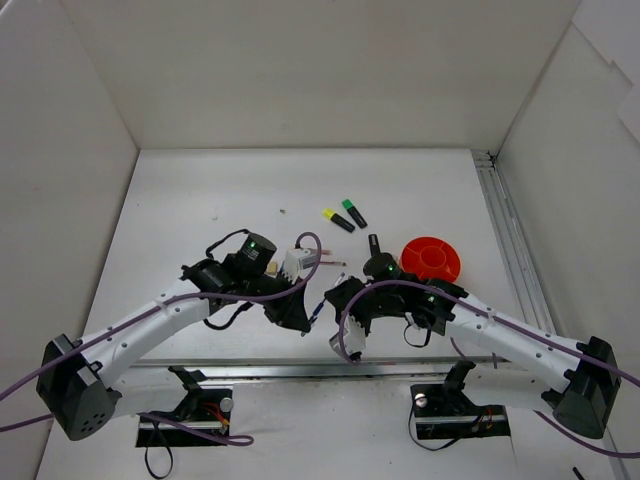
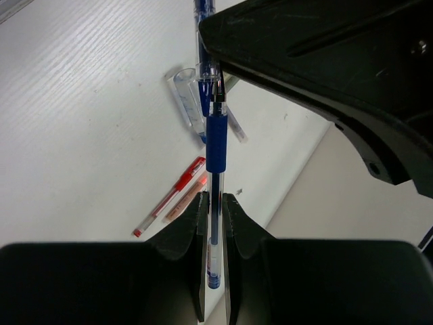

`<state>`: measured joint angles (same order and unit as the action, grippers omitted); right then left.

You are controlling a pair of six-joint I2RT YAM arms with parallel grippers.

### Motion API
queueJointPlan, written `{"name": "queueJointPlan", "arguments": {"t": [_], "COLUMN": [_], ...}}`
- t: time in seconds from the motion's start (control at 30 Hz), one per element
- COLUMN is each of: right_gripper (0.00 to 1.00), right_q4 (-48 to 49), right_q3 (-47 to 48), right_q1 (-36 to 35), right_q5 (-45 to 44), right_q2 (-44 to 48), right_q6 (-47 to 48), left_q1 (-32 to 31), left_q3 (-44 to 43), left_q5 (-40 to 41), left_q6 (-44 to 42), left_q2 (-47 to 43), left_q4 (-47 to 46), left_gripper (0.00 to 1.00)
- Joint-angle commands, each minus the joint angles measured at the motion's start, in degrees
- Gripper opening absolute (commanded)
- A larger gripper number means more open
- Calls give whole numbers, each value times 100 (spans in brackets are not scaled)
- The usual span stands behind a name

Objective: Sort the stationery into containers
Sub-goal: Close the pen cap on the pen.

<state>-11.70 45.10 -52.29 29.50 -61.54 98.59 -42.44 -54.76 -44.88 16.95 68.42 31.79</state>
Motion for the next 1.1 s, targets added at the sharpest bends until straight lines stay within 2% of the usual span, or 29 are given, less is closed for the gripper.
{"name": "queueJointPlan", "arguments": {"t": [0.0,0.2,0.5,1.07], "right_gripper": [0,0,0,0], "right_q4": [247,564,511,63], "right_q3": [183,192,139,236], "right_q1": [-62,-62,-53,-53], "right_q5": [-216,-541,-699,-58], "right_q2": [10,45,195,63], "right_q6": [-225,-471,-367,-59], "left_q1": [-28,-28,-28,-28], "left_q3": [-52,-35,9,-157], "left_q5": [-47,-3,199,226], "left_q6": [80,80,107,1], "left_q2": [-268,-330,-470,-356], "left_q4": [-200,11,161,187], "left_gripper": [0,0,0,0]}}
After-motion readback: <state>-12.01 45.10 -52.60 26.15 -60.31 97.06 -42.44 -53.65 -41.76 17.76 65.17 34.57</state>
